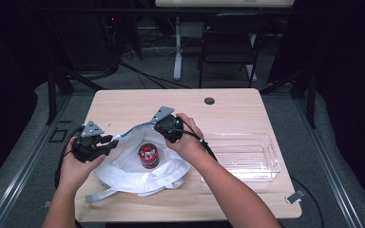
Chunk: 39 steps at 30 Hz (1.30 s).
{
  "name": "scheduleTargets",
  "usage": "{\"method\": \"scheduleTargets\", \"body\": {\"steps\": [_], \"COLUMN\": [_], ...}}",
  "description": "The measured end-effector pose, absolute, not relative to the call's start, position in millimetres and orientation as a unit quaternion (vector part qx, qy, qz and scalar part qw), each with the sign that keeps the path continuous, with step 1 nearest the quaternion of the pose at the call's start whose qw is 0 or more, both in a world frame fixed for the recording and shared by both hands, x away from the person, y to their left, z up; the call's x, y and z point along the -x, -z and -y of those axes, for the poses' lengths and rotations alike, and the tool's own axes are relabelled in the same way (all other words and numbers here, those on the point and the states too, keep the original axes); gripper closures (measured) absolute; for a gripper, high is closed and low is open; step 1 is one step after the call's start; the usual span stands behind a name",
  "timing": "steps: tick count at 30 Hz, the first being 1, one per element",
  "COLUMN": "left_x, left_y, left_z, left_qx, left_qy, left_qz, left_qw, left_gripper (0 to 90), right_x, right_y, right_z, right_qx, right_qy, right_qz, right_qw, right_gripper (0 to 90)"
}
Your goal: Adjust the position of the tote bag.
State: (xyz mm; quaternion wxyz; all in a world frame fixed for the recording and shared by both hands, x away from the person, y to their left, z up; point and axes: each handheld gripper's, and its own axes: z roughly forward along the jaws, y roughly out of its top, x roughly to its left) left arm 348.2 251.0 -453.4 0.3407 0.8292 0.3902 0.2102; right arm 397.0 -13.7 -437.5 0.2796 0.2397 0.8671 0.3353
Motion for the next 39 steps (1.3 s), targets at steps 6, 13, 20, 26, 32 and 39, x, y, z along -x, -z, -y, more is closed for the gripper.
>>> {"method": "scheduleTargets", "body": {"steps": [6,13,20,26,32,39], "left_x": [-348.3,-349.0,-351.4,-354.7,-359.2,-362.6], "left_y": [454.7,456.1,456.0,456.6,458.2,460.4], "left_z": [-249.1,-247.5,-247.3,-245.9,-245.9,-246.2], "left_qx": [-0.832,-0.831,-0.827,-0.823,-0.819,-0.818], "left_qy": [-0.208,-0.218,-0.224,-0.233,-0.234,-0.236], "left_qz": [-0.389,-0.387,-0.391,-0.393,-0.400,-0.402], "left_qw": [0.337,0.334,0.337,0.338,0.339,0.339], "left_gripper": [73.3,77.2,81.3,83.4,83.7,83.8], "right_x": [-398.9,-401.3,-402.3,-403.3,-404.9,-407.4], "right_y": [438.3,439.9,440.7,441.4,443.3,444.6], "right_z": [13.7,13.3,12.8,11.6,9.7,8.9], "right_qx": [-0.242,-0.246,-0.249,-0.254,-0.257,-0.260], "right_qy": [-0.333,-0.334,-0.331,-0.331,-0.326,-0.321], "right_qz": [-0.867,-0.866,-0.865,-0.864,-0.864,-0.865], "right_qw": [0.280,0.279,0.282,0.284,0.285,0.285], "right_gripper": [90.0,90.0,90.0,90.0,90.0,90.0]}}
